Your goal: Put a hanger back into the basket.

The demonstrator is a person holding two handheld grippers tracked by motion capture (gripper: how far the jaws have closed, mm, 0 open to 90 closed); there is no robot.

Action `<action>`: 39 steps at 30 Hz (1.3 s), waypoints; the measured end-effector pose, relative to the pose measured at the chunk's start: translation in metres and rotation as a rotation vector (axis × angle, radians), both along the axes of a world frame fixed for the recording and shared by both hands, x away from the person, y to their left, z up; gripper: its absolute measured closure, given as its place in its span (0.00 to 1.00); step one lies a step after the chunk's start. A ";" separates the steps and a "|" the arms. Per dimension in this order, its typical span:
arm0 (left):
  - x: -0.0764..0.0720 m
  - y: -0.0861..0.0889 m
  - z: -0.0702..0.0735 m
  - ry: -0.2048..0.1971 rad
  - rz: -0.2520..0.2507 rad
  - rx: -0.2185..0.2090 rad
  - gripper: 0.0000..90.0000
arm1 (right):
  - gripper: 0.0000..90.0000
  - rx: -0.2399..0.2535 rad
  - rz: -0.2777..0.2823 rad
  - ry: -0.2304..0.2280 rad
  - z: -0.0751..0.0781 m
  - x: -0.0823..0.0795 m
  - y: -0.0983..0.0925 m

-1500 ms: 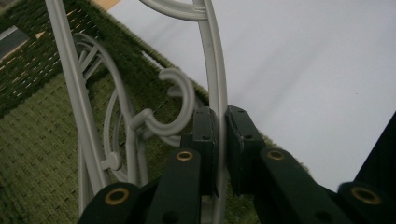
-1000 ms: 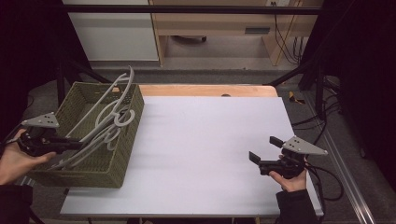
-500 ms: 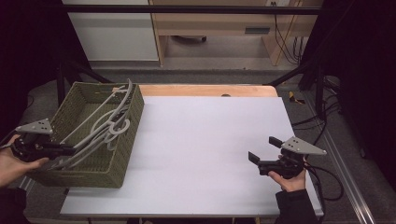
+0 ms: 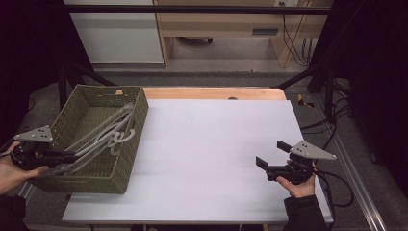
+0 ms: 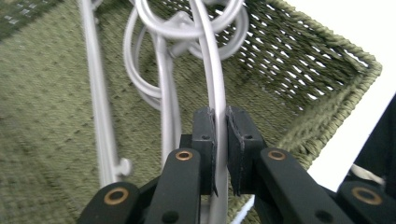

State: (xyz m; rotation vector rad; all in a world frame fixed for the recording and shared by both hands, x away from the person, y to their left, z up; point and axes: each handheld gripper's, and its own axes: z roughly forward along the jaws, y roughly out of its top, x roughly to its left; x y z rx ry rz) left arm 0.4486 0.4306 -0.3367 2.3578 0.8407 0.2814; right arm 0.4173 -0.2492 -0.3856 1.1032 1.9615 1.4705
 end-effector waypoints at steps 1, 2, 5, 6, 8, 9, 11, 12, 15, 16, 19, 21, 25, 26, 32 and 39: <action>0.001 0.000 -0.002 0.003 0.005 -0.004 0.91 | 0.02 0.002 0.001 0.000 0.000 0.000 0.000; 0.001 0.000 -0.003 -0.004 0.007 -0.013 0.91 | 0.02 0.002 0.001 0.000 0.000 0.000 0.000; 0.003 0.000 -0.004 -0.030 0.020 -0.019 0.91 | 0.02 -0.001 -0.001 0.000 0.000 0.000 0.000; 0.003 0.000 -0.004 -0.040 0.030 -0.010 0.91 | 0.02 -0.001 -0.001 0.000 0.000 0.000 0.000; 0.006 -0.001 -0.007 -0.044 0.052 0.025 0.90 | 0.02 0.002 0.001 0.000 0.000 0.000 0.000; 0.007 -0.001 -0.009 -0.041 0.065 0.039 0.90 | 0.02 0.003 0.000 -0.002 0.000 0.000 0.000; 0.008 0.003 -0.014 -0.032 0.091 0.044 0.88 | 0.02 0.004 -0.001 -0.002 0.001 -0.001 -0.001; 0.008 0.005 -0.015 -0.035 0.104 0.051 0.88 | 0.02 0.005 -0.002 -0.003 0.001 -0.001 -0.001; 0.008 0.013 -0.022 -0.043 0.162 0.052 0.85 | 0.02 0.002 0.002 0.000 0.000 0.000 0.000; 0.008 0.015 -0.023 -0.040 0.173 0.052 0.84 | 0.02 0.000 0.001 0.002 0.000 0.000 0.000; 0.009 0.017 -0.026 -0.017 0.191 0.044 0.83 | 0.02 -0.006 0.007 0.001 -0.001 0.000 0.000; 0.011 0.016 -0.026 -0.003 0.207 0.049 0.82 | 0.02 -0.004 0.004 0.002 -0.001 0.000 0.000; 0.013 0.008 -0.024 -0.022 0.243 0.078 0.74 | 0.02 0.002 0.003 0.000 0.000 0.000 0.000; 0.015 0.004 -0.024 -0.027 0.245 0.080 0.72 | 0.02 0.002 0.000 -0.001 0.000 0.000 0.000; 0.025 -0.016 -0.027 -0.046 0.237 0.111 0.68 | 0.02 0.000 0.001 0.001 -0.001 0.000 0.001; 0.039 -0.041 -0.032 -0.068 0.232 0.188 0.78 | 0.02 0.002 0.001 0.001 0.000 0.000 0.001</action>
